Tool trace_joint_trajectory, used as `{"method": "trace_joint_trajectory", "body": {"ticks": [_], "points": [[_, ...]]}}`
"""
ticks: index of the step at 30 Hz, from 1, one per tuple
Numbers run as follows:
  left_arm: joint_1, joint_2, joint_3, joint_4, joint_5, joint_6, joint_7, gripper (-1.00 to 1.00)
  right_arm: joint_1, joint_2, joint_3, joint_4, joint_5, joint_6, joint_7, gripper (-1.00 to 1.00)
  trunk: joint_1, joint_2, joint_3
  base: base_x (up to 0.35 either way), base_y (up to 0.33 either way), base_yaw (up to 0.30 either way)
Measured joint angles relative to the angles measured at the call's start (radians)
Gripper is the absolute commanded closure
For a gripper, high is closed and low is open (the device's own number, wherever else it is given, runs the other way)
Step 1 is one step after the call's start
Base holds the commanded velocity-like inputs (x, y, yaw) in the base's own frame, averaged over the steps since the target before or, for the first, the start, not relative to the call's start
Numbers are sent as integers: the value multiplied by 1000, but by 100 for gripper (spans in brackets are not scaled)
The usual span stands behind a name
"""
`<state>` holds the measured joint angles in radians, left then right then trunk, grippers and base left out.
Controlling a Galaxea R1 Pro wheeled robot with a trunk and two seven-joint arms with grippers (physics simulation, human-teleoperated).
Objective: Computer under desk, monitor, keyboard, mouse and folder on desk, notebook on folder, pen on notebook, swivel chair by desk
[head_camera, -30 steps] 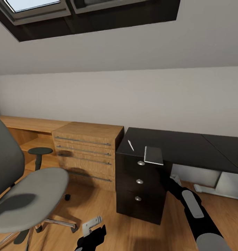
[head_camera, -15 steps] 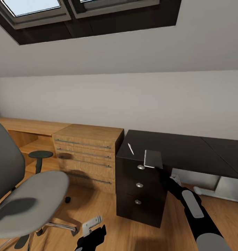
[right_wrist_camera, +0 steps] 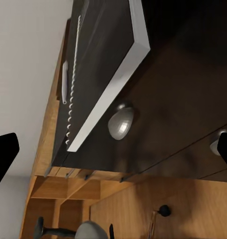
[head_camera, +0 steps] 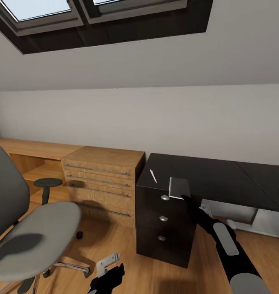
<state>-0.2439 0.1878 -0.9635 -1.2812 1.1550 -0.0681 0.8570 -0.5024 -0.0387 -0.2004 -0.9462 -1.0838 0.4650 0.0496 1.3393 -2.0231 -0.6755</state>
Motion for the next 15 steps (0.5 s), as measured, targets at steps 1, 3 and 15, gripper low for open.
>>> {"method": "trace_joint_trajectory", "body": {"ticks": [1, 3, 15], "points": [[0, 0, 0, 0, 0, 0, 0, -100, 0, 0, 0, 0, 0, 0, 0, -100, 0, 0, 0, 0, 0, 0], [0, 0, 0, 0, 0, 0, 0, -100, 0, 0, 0, 0, 0, 0, 0, -100, 0, 0, 0, 69, 0, 0], [0, 0, -1, 0, 0, 0, 2, -100, 0, 0, 1, 0, 0, 0, 0, -100, 0, 0, 0, 114, 0, 0]]}}
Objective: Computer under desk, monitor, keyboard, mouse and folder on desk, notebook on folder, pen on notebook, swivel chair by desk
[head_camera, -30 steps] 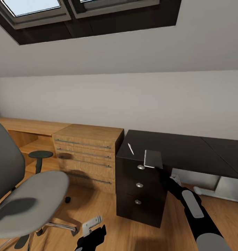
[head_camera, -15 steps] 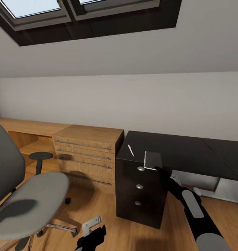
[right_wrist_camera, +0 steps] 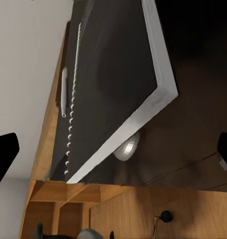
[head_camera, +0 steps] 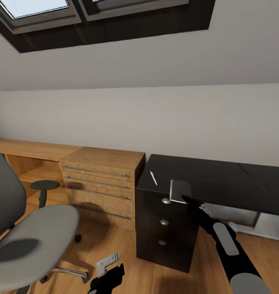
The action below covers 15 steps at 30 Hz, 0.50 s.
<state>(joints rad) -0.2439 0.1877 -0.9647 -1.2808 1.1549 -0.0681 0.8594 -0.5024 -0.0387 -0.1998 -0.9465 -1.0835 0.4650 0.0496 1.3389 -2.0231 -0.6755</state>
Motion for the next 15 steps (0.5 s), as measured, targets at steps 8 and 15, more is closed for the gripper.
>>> {"method": "trace_joint_trajectory", "body": {"ticks": [8, 15], "points": [[0, 0, 0, 0, 0, 0, 3, -100, 0, -1, -2, 0, 0, 0, -1, -100, 0, 0, 0, 34, 0, 0], [0, 0, 0, 0, -1, 0, 0, -100, 0, -2, -2, 0, 0, 0, -1, -100, 0, 0, 0, 54, 0, 0]]}}
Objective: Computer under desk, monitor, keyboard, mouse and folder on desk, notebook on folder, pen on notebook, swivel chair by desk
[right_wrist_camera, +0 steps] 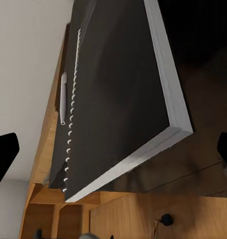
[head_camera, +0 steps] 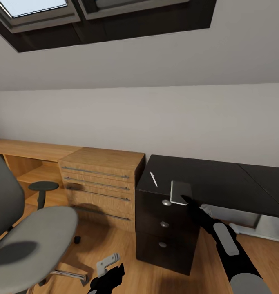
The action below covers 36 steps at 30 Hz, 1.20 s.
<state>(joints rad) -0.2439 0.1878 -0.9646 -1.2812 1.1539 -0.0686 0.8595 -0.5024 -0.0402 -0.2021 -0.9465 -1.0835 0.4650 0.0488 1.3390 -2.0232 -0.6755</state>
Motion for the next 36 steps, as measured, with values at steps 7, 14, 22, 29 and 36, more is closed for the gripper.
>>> {"method": "trace_joint_trajectory", "body": {"ticks": [7, 14, 22, 29, 36], "points": [[0, 0, 1, 1, 0, 0, -1, -100, 0, 0, 0, 0, 0, 0, -1, -100, 0, 0, 0, 63, 0, 0], [0, 0, 1, 0, 1, 0, -1, -100, 0, 0, 1, 0, -1, 0, -1, 100, 0, 0, 0, 2, 0, 0], [0, 0, 1, 1, 2, 0, -1, -100, 0, 0, 0, -1, -7, 0, 2, 100, 0, 0, 0, 0, 0, 0], [0, -1, 0, 2, 2, 0, 0, -100, 0, 0, 1, -4, -8, -1, 3, 100, -19, 35, 16, 0, 0, 0], [0, -2, 0, 2, 1, 0, 4, -100, 0, 1, -1, -58, 2, -1, 5, 100, -46, 84, 38, 0, 0, 0]]}}
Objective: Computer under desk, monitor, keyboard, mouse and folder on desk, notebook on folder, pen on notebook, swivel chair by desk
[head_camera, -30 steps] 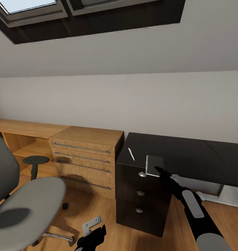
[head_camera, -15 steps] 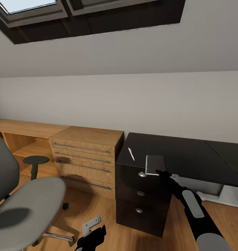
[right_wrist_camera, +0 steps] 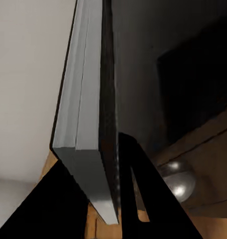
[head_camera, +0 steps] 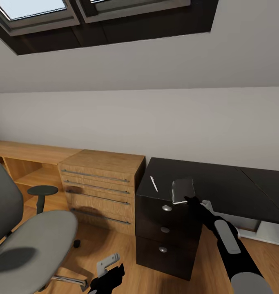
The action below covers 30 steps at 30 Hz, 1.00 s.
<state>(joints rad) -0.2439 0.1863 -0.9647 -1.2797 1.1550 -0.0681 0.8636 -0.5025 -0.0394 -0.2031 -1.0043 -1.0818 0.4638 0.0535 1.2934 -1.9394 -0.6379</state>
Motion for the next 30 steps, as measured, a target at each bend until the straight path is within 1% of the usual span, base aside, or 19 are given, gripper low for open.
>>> {"method": "trace_joint_trajectory", "body": {"ticks": [1, 2, 3, 10, 15, 17, 19, 23, 27, 30], "points": [[0, 0, 0, 0, 0, 0, 0, -100, 1, 1, -1, -43, -3, 1, 2, 100, -4, 7, 3, 0, 0, 0], [0, 0, 0, 0, 0, 0, 1, -100, 1, 0, -1, -55, -8, 2, 3, 100, -8, 14, 6, 0, 0, 0], [0, 0, 0, 0, 0, 0, 0, -100, 1, 0, -1, -62, -1, 4, 2, 100, -11, 21, 9, 0, 0, 0], [0, 0, 0, 0, 0, 0, 0, -100, 1, -1, -2, -100, -5, 8, 3, 100, -38, 70, 31, 0, 0, -2], [0, 0, 0, 0, 0, 0, 0, -100, 3, -5, -4, -157, -2, 12, 1, 100, -58, 105, 47, 0, 0, -185], [0, -1, -2, 0, 0, 1, -2, -100, 3, -13, -16, -167, 1, 13, 1, 100, -65, 119, 53, 0, 0, -277], [0, -1, -7, 0, 0, 1, -3, -100, 3, -22, -23, -170, 2, 13, 1, 100, -65, 119, 53, 0, 0, -288], [0, -1, -12, 0, 0, 1, -6, -100, 3, -31, -30, -172, 2, 13, -1, 100, -65, 119, 53, 0, 0, -293], [0, -1, -12, 3, 1, 1, -7, -100, 3, -41, -54, -171, 2, 14, -3, 100, -65, 119, 53, 0, 0, -295], [0, -2, -12, 11, 1, 1, -7, -100, 3, -48, -63, -170, 3, 15, -5, 100, -65, 119, 53, 0, 0, -295]]}}
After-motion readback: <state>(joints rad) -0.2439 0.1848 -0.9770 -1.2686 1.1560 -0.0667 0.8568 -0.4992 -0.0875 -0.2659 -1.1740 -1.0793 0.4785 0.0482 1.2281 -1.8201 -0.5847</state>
